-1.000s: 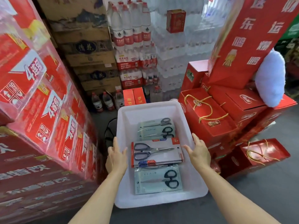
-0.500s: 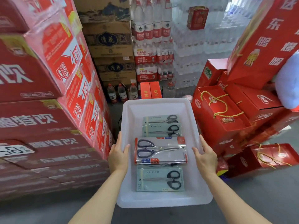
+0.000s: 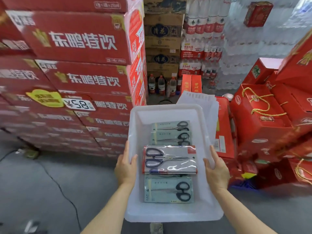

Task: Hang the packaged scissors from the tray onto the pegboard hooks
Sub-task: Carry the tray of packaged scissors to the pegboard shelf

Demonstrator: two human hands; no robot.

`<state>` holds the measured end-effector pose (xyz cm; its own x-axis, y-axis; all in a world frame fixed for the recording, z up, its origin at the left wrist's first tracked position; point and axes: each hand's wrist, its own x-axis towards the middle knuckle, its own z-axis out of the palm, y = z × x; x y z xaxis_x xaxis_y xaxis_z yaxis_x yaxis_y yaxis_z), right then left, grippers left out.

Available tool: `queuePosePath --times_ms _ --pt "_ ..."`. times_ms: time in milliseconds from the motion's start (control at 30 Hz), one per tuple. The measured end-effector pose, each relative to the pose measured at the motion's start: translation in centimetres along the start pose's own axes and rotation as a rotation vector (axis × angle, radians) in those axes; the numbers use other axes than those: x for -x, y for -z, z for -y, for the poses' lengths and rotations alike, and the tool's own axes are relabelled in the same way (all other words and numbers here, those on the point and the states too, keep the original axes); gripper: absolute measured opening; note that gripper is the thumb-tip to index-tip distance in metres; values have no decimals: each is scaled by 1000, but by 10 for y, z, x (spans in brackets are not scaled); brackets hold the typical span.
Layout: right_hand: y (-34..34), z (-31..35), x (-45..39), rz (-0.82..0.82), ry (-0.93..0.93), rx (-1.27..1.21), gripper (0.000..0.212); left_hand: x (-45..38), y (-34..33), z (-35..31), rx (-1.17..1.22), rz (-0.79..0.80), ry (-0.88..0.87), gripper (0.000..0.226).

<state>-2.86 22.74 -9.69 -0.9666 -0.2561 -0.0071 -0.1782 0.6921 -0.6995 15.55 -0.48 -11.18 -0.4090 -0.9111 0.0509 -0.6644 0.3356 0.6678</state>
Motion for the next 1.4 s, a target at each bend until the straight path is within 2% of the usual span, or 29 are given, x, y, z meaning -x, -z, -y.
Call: queuePosePath --times_ms 267,567,900,1267,1400 --pt "-22 12 80 200 1 68 57 71 56 78 11 -37 167 63" --pt "-86 119 109 407 232 93 59 84 158 140 -25 -271 351 63" --pt "-179 260 119 557 407 35 57 28 254 196 -33 -487 480 61" --pt "-282 396 124 571 617 -58 57 -58 341 259 -63 -671 586 58" --pt "-324 440 122 646 686 -69 58 -82 362 282 -66 -708 636 59"
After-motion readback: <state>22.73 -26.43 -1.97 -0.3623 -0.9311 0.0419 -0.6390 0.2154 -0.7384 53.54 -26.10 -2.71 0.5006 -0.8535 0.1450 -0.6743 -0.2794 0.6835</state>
